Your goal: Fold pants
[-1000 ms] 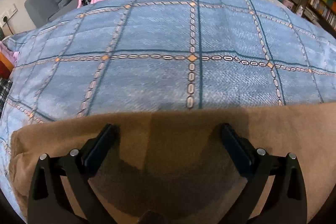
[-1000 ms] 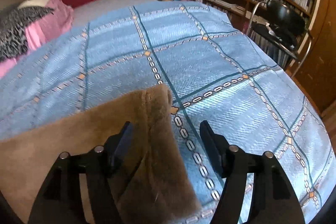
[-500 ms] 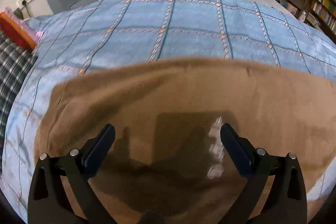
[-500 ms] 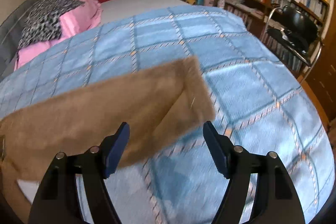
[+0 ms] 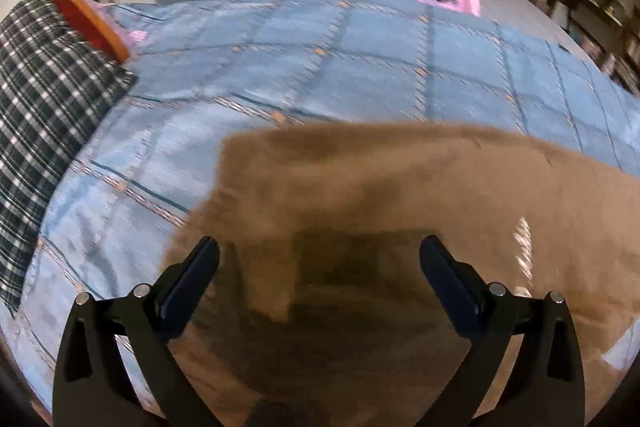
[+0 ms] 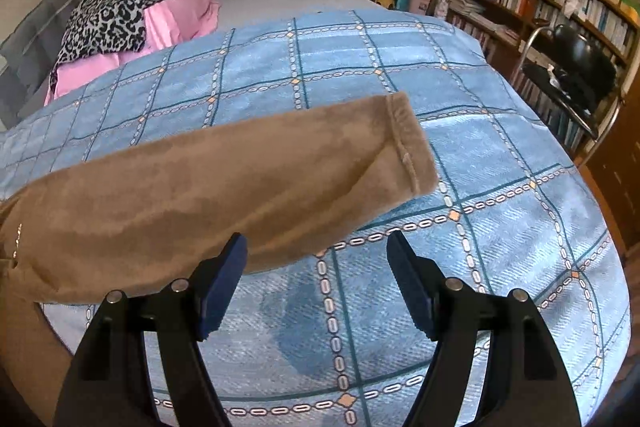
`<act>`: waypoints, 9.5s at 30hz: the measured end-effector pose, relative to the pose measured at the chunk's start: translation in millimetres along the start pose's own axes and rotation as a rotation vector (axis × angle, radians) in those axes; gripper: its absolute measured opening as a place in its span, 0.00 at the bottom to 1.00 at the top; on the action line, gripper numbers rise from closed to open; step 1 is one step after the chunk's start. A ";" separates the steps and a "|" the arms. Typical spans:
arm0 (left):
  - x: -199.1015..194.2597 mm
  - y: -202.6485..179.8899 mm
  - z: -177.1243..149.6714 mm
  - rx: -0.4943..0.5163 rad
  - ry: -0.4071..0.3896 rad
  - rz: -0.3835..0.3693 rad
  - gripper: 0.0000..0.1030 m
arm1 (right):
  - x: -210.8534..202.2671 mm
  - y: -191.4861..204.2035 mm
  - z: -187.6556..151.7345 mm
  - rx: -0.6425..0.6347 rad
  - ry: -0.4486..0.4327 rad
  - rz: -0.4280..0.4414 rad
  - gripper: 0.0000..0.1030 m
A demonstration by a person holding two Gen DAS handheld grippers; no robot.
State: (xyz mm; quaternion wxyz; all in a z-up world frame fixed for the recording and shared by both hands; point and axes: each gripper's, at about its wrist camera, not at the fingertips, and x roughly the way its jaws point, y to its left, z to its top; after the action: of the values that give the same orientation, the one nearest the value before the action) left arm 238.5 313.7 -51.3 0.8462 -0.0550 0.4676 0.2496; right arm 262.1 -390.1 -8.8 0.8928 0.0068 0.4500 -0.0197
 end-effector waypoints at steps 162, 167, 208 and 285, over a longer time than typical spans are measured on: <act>-131.2 235.0 -221.3 -0.426 -0.102 -0.731 0.82 | -130.1 -159.4 -277.8 0.848 -0.071 0.175 0.33; -106.2 197.2 -218.2 -0.423 0.023 -0.754 0.82 | -134.6 -162.5 -276.0 0.842 -0.113 0.214 0.45; -112.1 209.9 -228.3 -0.440 0.097 -0.450 0.44 | -152.9 -165.3 -288.4 0.573 -0.075 -0.069 0.41; -77.2 -171.4 -121.7 0.229 -0.035 -0.404 0.64 | -122.9 -168.2 -220.0 0.526 -0.181 -0.064 0.55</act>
State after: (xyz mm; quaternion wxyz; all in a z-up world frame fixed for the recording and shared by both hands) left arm 192.9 96.4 -79.9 0.8877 -0.0469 0.4576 0.0214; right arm 5.4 -548.0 -40.0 0.8959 0.2223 0.3477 -0.1648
